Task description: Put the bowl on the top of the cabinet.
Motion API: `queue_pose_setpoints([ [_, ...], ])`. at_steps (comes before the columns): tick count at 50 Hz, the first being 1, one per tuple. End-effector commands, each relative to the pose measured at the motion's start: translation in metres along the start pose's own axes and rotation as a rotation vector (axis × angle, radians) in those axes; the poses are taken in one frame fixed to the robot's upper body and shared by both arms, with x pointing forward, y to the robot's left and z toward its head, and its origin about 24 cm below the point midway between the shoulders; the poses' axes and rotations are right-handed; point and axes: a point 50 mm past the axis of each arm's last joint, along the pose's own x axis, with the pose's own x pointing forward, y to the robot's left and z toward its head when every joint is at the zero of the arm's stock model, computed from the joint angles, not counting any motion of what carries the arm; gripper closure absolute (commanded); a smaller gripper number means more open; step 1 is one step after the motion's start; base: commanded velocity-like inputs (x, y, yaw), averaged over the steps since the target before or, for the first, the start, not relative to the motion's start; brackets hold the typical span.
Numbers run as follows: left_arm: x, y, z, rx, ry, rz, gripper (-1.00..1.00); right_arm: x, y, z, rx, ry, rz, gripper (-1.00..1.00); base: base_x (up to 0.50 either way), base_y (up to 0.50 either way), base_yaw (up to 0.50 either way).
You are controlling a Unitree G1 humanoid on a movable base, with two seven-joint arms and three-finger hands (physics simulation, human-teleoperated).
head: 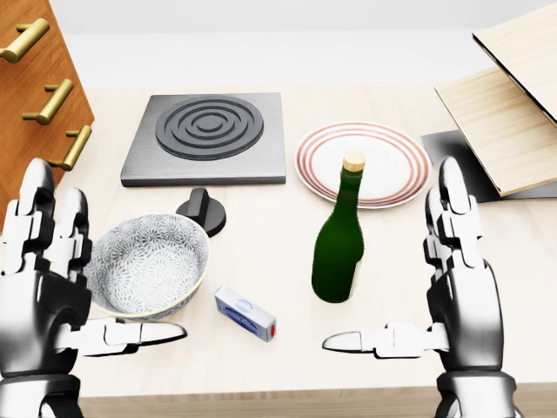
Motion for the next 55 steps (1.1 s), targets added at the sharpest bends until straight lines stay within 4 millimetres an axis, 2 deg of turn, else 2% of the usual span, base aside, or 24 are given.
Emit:
queue_pose_setpoints([
  [1, -0.0025, 0.0027, 0.0235, -0.028, -0.096, 0.012, -1.00, -0.0031, -0.0033, 0.0219, -0.047, -0.087, -0.018, -1.00, 0.00, 0.00, 0.00],
  [8, -0.0022, 0.0028, 0.0224, -0.026, -0.092, 0.011, -1.00, -0.0028, -0.0027, 0.0219, -0.054, -0.087, -0.014, -1.00, 0.01, 0.13, 0.00],
  [55, -0.0006, 0.0036, 0.0213, -0.022, -0.089, 0.019, -1.00, -0.0021, -0.0032, 0.0162, -0.049, -0.064, -0.012, -1.00, 0.09, 0.50, 0.00],
])
